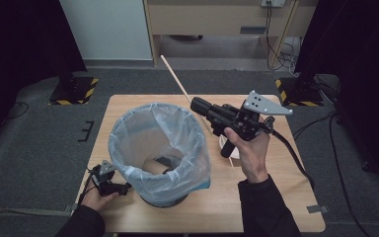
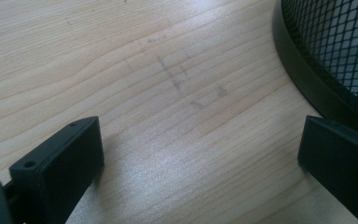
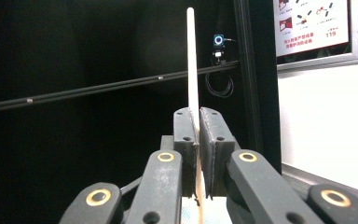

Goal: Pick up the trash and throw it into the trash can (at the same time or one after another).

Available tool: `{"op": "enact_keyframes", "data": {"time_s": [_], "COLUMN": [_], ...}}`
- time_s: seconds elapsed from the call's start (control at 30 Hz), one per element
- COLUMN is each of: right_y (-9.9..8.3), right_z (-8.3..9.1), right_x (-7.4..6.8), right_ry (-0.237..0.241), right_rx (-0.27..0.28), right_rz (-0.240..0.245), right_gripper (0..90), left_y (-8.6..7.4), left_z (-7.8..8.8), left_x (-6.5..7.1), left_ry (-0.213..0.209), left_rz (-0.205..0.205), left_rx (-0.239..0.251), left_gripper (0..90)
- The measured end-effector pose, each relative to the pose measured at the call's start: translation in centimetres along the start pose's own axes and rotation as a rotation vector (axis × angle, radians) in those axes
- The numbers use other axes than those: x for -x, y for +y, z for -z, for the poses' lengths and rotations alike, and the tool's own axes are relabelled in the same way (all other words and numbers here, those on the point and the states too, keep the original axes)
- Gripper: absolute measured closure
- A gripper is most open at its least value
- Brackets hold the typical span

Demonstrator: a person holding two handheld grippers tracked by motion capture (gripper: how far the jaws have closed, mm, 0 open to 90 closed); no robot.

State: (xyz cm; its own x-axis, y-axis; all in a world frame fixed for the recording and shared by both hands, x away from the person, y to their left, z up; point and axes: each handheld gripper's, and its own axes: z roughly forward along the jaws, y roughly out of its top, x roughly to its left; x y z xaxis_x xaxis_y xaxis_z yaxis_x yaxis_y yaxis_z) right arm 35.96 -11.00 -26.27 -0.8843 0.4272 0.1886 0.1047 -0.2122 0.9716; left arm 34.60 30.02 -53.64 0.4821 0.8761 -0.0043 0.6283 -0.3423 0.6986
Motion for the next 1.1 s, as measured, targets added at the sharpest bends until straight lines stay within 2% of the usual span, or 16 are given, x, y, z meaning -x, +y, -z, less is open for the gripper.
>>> {"op": "enact_keyframes", "data": {"time_s": [0.23, 0.37, 0.67, 0.77, 1.03, 1.1], "right_y": [-0.4, -0.7, -2.5, -2.9, -1.8, -0.9], "right_z": [-1.5, -2.1, -3.9, -4.4, -3.9, -3.0], "right_x": [-0.7, -0.9, -1.0, -0.9, -0.7, -0.3], "right_ry": [0.028, 0.031, 0.025, 0.025, 0.012, -0.017], "right_rx": [-0.031, -0.048, -0.13, -0.146, -0.123, -0.096], "right_rz": [0.001, -0.001, 0.006, 0.007, 0.016, 0.026], "right_gripper": [86.0, 86.0, 86.0, 82.7, 78.1, 74.3], "left_y": [0.0, 0.0, 0.0, 0.0, 0.0, 0.0], "left_z": [0.0, 0.0, 0.0, 0.0, 0.0, 0.0], "left_x": [0.0, 0.0, 0.0, 0.0, 0.0, 0.0], "left_ry": [0.0, 0.0, 0.0, -0.001, -0.001, -0.001], "left_rz": [0.0, 0.0, 0.0, -0.001, -0.001, -0.001], "left_rx": [0.0, 0.0, 0.0, 0.0, 0.0, 0.0], "left_gripper": [0.0, 0.0, 0.0, 0.0, 0.0, 0.0]}}
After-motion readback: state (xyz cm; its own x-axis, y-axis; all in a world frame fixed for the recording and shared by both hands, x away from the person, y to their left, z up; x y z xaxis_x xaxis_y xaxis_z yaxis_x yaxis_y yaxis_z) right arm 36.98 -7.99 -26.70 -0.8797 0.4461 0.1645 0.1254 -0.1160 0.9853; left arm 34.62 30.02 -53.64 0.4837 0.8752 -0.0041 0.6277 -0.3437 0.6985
